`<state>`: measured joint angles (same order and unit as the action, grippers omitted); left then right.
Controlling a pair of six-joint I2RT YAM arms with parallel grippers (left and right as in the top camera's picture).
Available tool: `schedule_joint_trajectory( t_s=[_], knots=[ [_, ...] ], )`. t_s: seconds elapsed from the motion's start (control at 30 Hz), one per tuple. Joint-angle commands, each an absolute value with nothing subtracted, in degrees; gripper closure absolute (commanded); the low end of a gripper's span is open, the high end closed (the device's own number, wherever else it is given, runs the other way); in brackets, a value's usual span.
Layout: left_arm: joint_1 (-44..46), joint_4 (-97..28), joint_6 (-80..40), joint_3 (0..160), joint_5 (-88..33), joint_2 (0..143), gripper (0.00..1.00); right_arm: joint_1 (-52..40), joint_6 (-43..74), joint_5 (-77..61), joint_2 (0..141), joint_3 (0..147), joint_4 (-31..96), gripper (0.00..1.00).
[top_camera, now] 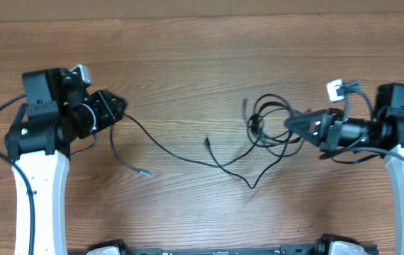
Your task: Untangle cables
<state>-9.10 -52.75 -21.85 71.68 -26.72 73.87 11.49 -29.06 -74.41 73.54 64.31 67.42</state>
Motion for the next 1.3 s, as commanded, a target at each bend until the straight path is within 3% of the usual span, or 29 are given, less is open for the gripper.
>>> schedule_joint_trajectory(
  t_s=[0.0, 0.17, 0.3, 0.47, 0.57, 0.63, 0.73, 0.83, 0.9, 0.97, 1.0, 1.27],
  knots=[
    [-9.30, -52.73, -20.21, 72.79, -42.87, 78.70, 0.12, 4.84, -29.36, -73.95, 73.52, 64.93, 64.58, 0.96],
    [-9.19, -53.04, -9.74, 72.79, -59.92, 83.29, 0.09, -2.87, -13.96, -60.77, 74.02, 64.93, 57.36, 0.96],
    [-7.29, -57.43, 5.56, 72.79, -69.41, 84.27, 0.07, -6.11, -9.87, -61.82, 74.00, 64.93, 53.84, 0.96],
    [-0.30, -62.87, 20.25, 72.75, -69.06, 84.27, 0.26, -6.74, -1.61, -62.48, 74.06, 64.88, 52.99, 0.96],
    [5.76, -61.95, 22.94, 72.75, -67.02, 84.27, 0.36, -6.74, -1.48, -65.65, 74.06, 64.88, 54.74, 0.96],
    [9.61, -60.05, 22.63, 72.75, -63.86, 84.27, 0.37, -6.74, -1.45, -66.32, 74.06, 64.88, 55.70, 0.96],
    [14.48, -56.36, 17.47, 72.75, -56.97, 84.27, 0.19, -6.74, -1.45, -66.26, 74.06, 64.88, 56.77, 0.96],
    [18.92, -51.00, 6.02, 72.75, -45.12, 84.27, 0.18, -6.76, -1.23, -66.30, 74.06, 64.88, 57.60, 0.96],
    [21.54, -48.23, -0.84, 72.75, -36.93, 84.27, 0.27, -6.74, -1.26, -66.28, 74.06, 64.88, 58.26, 0.96],
    [24.03, -46.09, -4.71, 72.75, -31.31, 84.27, 0.47, -6.74, -1.23, -66.28, 74.06, 64.88, 58.87, 0.96],
    [25.43, -44.88, -6.42, 72.75, -29.39, 84.27, 0.52, -6.74, -1.23, -66.26, 74.06, 64.88, 59.09, 0.96],
    [30.94, -41.50, -13.78, 72.75, -22.02, 84.29, 0.56, -6.74, -1.26, -66.19, 74.06, 64.88, 60.31, 0.96]
  ],
)
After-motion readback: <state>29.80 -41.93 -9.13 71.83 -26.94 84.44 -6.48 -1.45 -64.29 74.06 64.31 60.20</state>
